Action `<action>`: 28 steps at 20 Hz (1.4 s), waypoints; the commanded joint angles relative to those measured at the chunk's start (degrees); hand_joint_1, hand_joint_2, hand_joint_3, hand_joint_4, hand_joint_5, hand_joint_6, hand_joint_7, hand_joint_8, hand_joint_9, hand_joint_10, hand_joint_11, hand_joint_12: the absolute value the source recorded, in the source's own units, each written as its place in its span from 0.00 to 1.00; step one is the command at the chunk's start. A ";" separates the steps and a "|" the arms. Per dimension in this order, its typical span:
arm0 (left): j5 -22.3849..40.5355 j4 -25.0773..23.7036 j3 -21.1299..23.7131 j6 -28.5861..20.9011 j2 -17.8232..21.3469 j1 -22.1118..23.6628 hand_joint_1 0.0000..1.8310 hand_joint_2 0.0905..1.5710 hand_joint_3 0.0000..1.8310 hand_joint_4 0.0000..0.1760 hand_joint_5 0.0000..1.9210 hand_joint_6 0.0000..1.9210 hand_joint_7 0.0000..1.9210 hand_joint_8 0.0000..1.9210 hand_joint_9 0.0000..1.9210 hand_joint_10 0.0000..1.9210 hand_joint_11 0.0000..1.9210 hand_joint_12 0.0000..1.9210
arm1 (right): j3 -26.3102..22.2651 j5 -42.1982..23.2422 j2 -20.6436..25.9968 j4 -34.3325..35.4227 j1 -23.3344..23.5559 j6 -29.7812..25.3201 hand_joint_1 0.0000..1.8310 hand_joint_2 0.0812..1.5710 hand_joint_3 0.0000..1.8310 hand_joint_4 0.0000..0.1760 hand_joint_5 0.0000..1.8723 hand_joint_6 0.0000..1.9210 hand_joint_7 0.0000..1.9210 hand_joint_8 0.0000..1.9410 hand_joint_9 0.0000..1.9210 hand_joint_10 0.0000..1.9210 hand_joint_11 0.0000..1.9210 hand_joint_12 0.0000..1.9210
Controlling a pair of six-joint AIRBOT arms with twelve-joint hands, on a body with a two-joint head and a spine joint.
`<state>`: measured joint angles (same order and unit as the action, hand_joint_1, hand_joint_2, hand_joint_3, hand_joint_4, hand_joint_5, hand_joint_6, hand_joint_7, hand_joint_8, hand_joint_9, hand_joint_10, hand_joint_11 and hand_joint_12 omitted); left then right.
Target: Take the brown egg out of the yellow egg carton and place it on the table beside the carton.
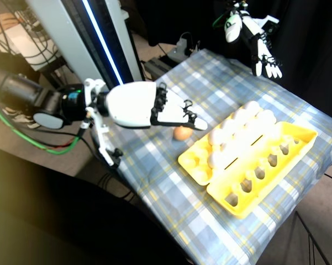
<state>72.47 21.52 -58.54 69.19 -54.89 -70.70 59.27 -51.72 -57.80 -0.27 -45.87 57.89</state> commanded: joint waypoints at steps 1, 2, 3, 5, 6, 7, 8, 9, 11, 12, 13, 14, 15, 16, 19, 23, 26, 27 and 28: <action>7.23 -0.42 -0.08 -0.28 -0.13 0.59 0.00 0.69 0.00 0.16 0.24 0.00 0.13 0.00 0.06 0.00 0.00 0.00 | -0.30 -8.53 0.53 0.84 0.59 0.71 0.32 0.72 0.00 0.00 0.45 0.00 0.45 0.00 0.29 0.00 0.04 0.33; 7.23 -0.42 -0.07 -0.28 -0.09 0.59 0.00 0.69 0.00 0.18 0.23 0.00 0.13 0.00 0.06 0.00 0.00 0.00 | -0.63 -9.09 1.05 1.24 0.59 1.32 0.38 0.68 0.00 0.00 0.44 0.00 0.45 0.00 0.28 0.00 0.03 0.32; 7.23 -0.41 -0.07 -0.28 -0.06 0.59 0.00 0.69 0.00 0.18 0.23 0.00 0.13 0.00 0.06 0.00 0.00 0.00 | -0.94 -9.70 1.61 1.55 0.59 1.69 0.42 0.65 0.00 0.00 0.43 0.00 0.44 0.00 0.27 0.00 0.02 0.33; 7.23 -0.40 -0.06 -0.28 0.01 0.58 0.00 0.69 0.00 0.11 0.23 0.00 0.12 0.00 0.06 0.00 0.00 0.00 | -2.06 -11.52 3.21 2.75 0.42 3.09 0.43 0.58 0.00 0.00 0.33 0.00 0.34 0.00 0.26 0.00 0.01 0.42; 7.23 -0.39 -0.05 -0.28 0.01 0.58 0.00 0.69 0.00 0.11 0.23 0.00 0.12 0.00 0.06 0.00 0.00 0.00 | -2.53 -12.26 3.76 3.14 0.23 3.76 0.37 0.57 0.00 0.00 0.28 0.00 0.30 0.00 0.25 0.00 0.02 0.43; 7.22 -0.37 -0.05 -0.28 -0.05 0.58 0.00 0.69 0.00 0.11 0.24 0.00 0.13 0.00 0.06 0.00 0.00 0.00 | -3.38 -13.24 4.68 3.81 -0.14 5.03 0.26 0.57 0.00 0.04 0.20 0.00 0.23 0.00 0.21 0.00 0.00 0.43; 7.22 -0.36 -0.04 -0.28 -0.06 0.56 0.00 0.69 0.00 0.14 0.24 0.00 0.13 0.00 0.06 0.00 0.00 0.00 | -3.87 -13.72 5.16 4.08 -0.36 5.69 0.19 0.57 0.00 0.11 0.13 0.00 0.17 0.00 0.17 0.00 0.00 0.41; 7.23 -0.31 -0.02 -0.28 -0.05 0.46 0.00 0.69 0.00 0.12 0.24 0.00 0.13 0.00 0.06 0.00 0.00 0.00 | -4.59 -14.60 5.86 4.46 -0.74 6.72 0.13 0.57 0.00 0.22 0.08 0.00 0.12 0.00 0.13 0.00 0.00 0.36; 7.21 -0.25 -0.02 -0.28 0.01 0.27 0.00 0.69 0.00 0.06 0.24 0.00 0.14 0.00 0.06 0.00 0.00 0.00 | -5.49 -15.51 6.77 4.73 -1.27 7.57 0.05 0.57 0.00 0.28 0.05 0.00 0.08 0.00 0.10 0.00 0.05 0.25; 7.16 -0.26 -0.02 -0.28 0.04 0.26 0.00 0.69 0.00 0.11 0.24 0.00 0.13 0.00 0.06 0.00 0.00 0.00 | -5.85 -16.02 7.17 4.86 -1.55 7.82 0.01 0.58 0.00 0.35 0.03 0.00 0.06 0.00 0.09 0.00 0.07 0.20; 7.11 -0.26 -0.01 -0.28 0.03 0.25 0.00 0.69 0.00 0.16 0.23 0.00 0.13 0.00 0.06 0.00 0.00 0.00 | -6.24 -16.73 7.56 5.20 -2.06 8.25 0.00 0.58 0.00 0.33 0.03 0.00 0.05 0.00 0.08 0.00 0.07 0.19; 7.07 -0.26 -0.03 -0.28 0.01 0.24 0.00 0.68 0.00 0.16 0.23 0.00 0.13 0.00 0.06 0.00 0.00 0.00 | -6.62 -17.29 7.92 5.61 -2.56 8.74 0.00 0.57 0.00 0.29 0.02 0.00 0.04 0.00 0.06 0.00 0.05 0.17; 7.04 -0.26 -0.04 -0.28 0.02 0.24 0.00 0.68 0.00 0.14 0.23 0.00 0.13 0.00 0.06 0.00 0.00 0.00 | -7.21 -17.81 8.49 6.13 -3.21 9.49 0.00 0.56 0.00 0.29 0.02 0.00 0.04 0.00 0.05 0.00 0.04 0.17; 7.03 -0.26 -0.04 -0.28 0.07 0.23 0.00 0.68 0.00 0.12 0.24 0.00 0.13 0.00 0.06 0.00 0.00 0.00 | -8.00 -18.15 9.27 6.54 -4.00 10.17 0.00 0.54 0.00 0.28 0.02 0.00 0.04 0.00 0.04 0.00 0.01 0.16; 7.15 -0.18 0.11 -0.31 0.26 0.12 0.00 0.68 0.00 0.16 0.24 0.00 0.13 0.00 0.06 0.00 0.00 0.00 | -10.04 -19.94 11.20 8.48 -7.79 10.60 0.00 0.52 0.00 0.28 0.05 0.00 0.07 0.00 0.05 0.00 0.00 0.15; 7.48 -0.11 0.17 -0.32 0.28 0.14 0.00 0.68 0.00 0.11 0.23 0.00 0.13 0.00 0.05 0.00 0.00 0.00 | -12.19 -23.72 12.81 11.78 -12.72 10.65 0.00 0.50 0.00 0.29 0.05 0.01 0.05 0.00 0.03 0.00 0.00 0.10; 7.51 0.13 0.26 -0.34 0.27 -0.16 0.00 0.68 0.00 0.14 0.23 0.00 0.13 0.00 0.05 0.00 0.00 0.00 | -13.06 -25.28 13.25 13.02 -14.75 10.70 0.00 0.50 0.00 0.30 0.05 0.00 0.04 0.00 0.02 0.00 0.00 0.07; 7.66 0.26 0.30 -0.34 0.25 -0.28 0.00 0.67 0.00 0.13 0.23 0.00 0.13 0.00 0.05 0.00 0.00 0.00 | -13.10 -25.29 13.20 13.20 -14.84 10.79 0.00 0.50 0.00 0.33 0.05 0.00 0.04 0.00 0.02 0.00 0.00 0.06; 7.80 0.32 0.32 -0.46 0.24 -0.36 0.00 0.68 0.00 0.11 0.23 0.00 0.13 0.00 0.05 0.00 0.00 0.00 | -13.12 -25.28 13.17 13.24 -14.90 10.91 0.00 0.51 0.00 0.31 0.05 0.00 0.05 0.00 0.02 0.00 0.00 0.06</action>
<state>72.79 22.00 -58.15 69.12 -54.83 -71.13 46.33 -69.78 -44.60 13.32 -61.06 68.69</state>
